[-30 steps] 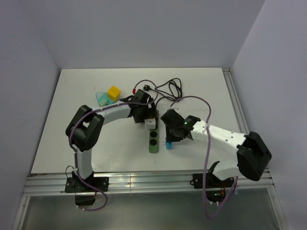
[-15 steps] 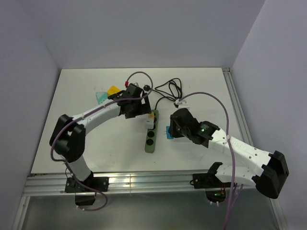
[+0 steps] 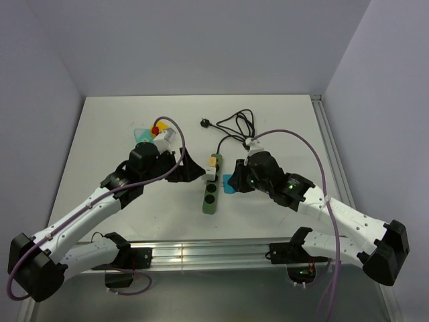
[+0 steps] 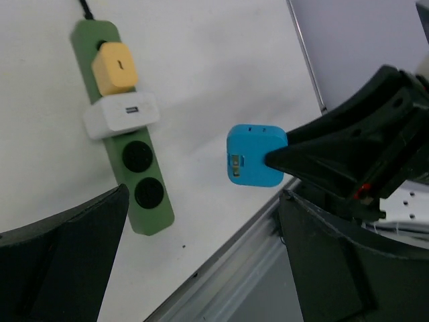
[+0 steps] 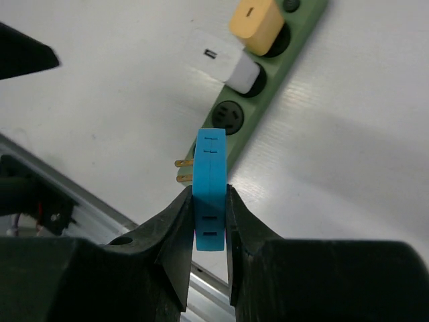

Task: Insert the plug
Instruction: Adjust the plug.

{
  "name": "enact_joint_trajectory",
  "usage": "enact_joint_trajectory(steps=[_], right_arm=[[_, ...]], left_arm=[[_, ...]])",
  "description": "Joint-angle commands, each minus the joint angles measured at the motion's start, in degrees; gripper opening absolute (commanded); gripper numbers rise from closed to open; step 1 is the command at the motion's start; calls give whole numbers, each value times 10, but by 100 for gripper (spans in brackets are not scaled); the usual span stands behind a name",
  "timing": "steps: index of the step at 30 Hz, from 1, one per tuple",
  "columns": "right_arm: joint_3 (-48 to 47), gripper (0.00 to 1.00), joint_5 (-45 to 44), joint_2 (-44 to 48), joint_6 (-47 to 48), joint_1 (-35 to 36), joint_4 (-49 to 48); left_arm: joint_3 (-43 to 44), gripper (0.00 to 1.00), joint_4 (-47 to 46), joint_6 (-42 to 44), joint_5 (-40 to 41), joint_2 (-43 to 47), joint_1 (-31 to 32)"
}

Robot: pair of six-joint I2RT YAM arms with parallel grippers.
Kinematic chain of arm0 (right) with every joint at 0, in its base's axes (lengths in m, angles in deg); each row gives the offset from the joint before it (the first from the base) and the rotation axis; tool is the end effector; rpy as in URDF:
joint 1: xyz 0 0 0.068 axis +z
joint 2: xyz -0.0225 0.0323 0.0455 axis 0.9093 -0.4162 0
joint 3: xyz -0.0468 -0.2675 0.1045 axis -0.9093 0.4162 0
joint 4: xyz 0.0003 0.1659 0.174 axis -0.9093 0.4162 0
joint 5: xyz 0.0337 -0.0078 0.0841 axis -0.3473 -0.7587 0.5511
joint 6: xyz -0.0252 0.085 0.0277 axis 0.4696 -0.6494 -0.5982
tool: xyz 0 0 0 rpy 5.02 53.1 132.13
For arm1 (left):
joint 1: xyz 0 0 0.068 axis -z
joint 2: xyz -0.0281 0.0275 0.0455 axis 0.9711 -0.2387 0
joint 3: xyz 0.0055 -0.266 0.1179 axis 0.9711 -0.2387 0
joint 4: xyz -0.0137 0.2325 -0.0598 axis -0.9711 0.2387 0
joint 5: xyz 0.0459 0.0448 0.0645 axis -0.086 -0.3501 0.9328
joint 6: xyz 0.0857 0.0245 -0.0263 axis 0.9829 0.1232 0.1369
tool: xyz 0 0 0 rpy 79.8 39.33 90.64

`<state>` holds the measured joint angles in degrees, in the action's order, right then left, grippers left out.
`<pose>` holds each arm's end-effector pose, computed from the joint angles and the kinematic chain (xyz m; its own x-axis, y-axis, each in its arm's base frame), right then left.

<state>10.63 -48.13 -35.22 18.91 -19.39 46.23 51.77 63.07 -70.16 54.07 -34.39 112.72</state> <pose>0.1595 0.1571 0.2719 -0.6982 0.0249 -0.7154 -0.3695 0.8435 0.3900 0.1860 -0.1623 0.3008 -0.7358 -0.2261 -0.6384 0.3652 0.6613 -0.6552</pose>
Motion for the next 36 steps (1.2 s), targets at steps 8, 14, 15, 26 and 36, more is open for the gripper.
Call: enact_joint_trajectory(steps=[8, 14, 15, 26, 36], right_arm=[[-76, 0, 160, 10, 10, -6, -40], [-85, 0, 194, 8, 2, -6, -47], [-86, 0, 200, 11, 0, -7, -51], [-91, 0, 276, 4, -27, -25, -83], [-89, 0, 310, 1, -38, -51, -96]], left_arm=[[-39, 99, -163, 5, -150, -12, 1], [-57, 100, -207, -1, -194, -10, 2], [-63, 99, -212, -2, -198, -11, 2], [-96, 73, -276, -11, -259, -13, 16], [-129, 3, -327, -20, -284, -20, 23]])
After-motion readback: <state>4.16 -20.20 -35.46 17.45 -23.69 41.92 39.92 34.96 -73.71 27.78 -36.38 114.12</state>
